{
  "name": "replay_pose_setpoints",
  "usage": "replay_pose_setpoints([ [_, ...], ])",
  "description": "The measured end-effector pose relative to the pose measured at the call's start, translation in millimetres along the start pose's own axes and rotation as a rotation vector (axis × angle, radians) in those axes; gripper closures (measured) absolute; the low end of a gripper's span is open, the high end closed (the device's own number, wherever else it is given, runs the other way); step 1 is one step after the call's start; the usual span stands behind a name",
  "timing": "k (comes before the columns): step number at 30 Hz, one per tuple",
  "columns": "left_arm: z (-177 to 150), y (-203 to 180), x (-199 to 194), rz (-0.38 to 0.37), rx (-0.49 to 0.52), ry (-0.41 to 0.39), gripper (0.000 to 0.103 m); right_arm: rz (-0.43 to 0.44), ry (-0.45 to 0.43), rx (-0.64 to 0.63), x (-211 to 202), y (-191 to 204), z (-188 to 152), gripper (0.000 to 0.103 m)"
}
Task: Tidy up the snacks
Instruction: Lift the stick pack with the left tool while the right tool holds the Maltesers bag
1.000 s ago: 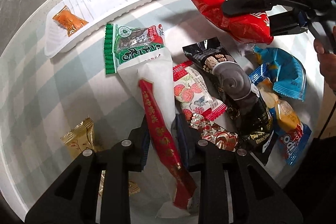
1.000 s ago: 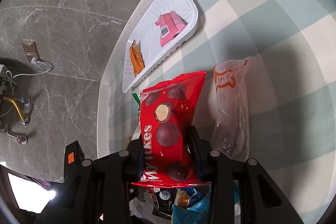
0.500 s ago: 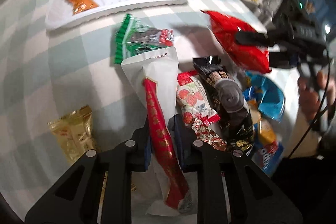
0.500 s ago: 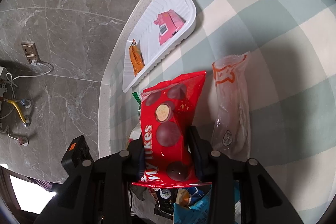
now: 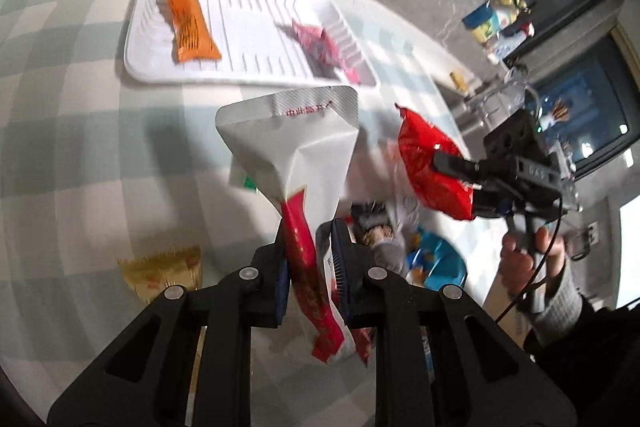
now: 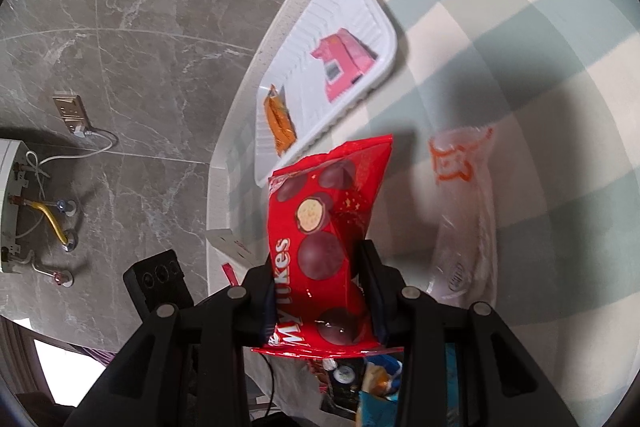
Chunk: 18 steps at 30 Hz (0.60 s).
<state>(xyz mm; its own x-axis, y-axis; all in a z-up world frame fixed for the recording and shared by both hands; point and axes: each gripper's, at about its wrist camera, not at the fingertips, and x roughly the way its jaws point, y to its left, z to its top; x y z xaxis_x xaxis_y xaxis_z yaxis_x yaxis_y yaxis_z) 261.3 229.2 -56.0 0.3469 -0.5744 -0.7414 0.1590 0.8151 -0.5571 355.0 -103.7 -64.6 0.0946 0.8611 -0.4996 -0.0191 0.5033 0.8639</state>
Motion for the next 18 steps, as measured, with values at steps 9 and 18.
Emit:
replay_pose_setpoints([
  [9,29.9,5.7,-16.8,-0.079,-0.030,-0.060,0.087,0.051,-0.012,0.010,2.1,13.1,20.9,0.063],
  [18,66.7,22.2,-32.1,-0.184,-0.121,-0.161,0.091,0.074,-0.018,0.010,7.0,21.6,41.3,0.063],
])
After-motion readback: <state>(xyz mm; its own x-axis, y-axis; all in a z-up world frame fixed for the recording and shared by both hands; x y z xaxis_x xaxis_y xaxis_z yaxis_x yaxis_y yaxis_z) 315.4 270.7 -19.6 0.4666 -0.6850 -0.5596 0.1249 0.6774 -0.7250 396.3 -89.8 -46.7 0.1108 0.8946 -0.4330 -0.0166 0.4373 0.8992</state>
